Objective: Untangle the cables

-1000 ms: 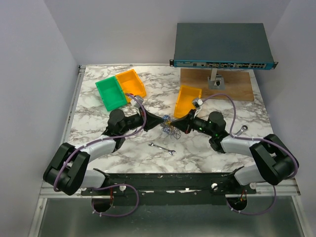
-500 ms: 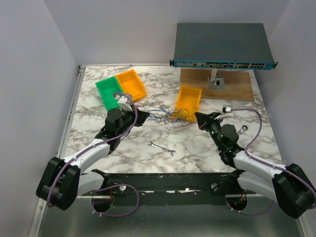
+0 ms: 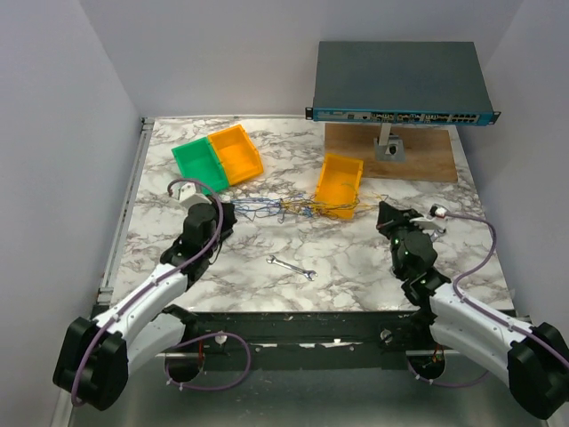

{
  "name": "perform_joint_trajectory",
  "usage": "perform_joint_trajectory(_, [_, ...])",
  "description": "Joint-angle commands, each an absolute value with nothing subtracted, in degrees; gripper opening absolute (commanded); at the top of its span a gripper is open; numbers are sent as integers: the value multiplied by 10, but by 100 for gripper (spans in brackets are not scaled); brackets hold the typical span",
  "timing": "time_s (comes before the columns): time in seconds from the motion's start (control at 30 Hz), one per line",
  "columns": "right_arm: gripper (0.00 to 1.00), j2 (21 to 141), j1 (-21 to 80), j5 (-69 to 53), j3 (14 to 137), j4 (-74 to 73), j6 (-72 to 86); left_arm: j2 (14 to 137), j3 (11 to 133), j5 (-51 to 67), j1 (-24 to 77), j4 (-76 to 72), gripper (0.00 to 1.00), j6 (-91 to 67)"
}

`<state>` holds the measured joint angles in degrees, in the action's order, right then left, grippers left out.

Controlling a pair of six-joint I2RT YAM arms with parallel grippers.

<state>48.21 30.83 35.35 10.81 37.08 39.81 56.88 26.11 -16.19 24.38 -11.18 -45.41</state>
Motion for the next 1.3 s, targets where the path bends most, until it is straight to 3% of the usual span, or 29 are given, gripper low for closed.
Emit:
perform_joint_trajectory(0.0, [1, 459, 305, 478, 98, 324, 435, 498, 212, -330, 236, -93, 0, -500])
perform_joint_trajectory(0.23, [1, 459, 305, 599, 114, 211, 557, 462, 199, -423, 236, -34, 0, -579])
perform_joint_trajectory(0.3, [1, 461, 304, 567, 111, 250, 519, 457, 196, -419, 236, -38, 0, -577])
perform_joint_trajectory(0.43, [1, 475, 305, 467, 106, 327, 434, 470, 190, -302, 236, -142, 0, -468])
perform_joint_trajectory(0.53, [1, 498, 305, 287, 111, 402, 299, 497, 201, -110, 236, -224, 0, -349])
perform_joint_trajectory(0.57, [1, 507, 305, 210, 116, 418, 269, 508, 205, -52, 238, -251, 6, -320])
perform_joint_trajectory(0.67, [1, 536, 305, 99, 113, 475, 250, 551, 209, 54, 263, -324, 48, -275])
perform_joint_trajectory(0.73, [1, 556, 304, 98, 117, 481, 255, 580, 238, 61, 281, -296, 61, -256])
perform_joint_trajectory(0.9, [1, 568, 305, 97, 126, 467, 257, 661, 313, 79, 325, -240, 73, -212])
perform_joint_trajectory(1.27, [1, 573, 305, 92, 131, 460, 256, 933, 540, 165, 335, -13, 74, -237])
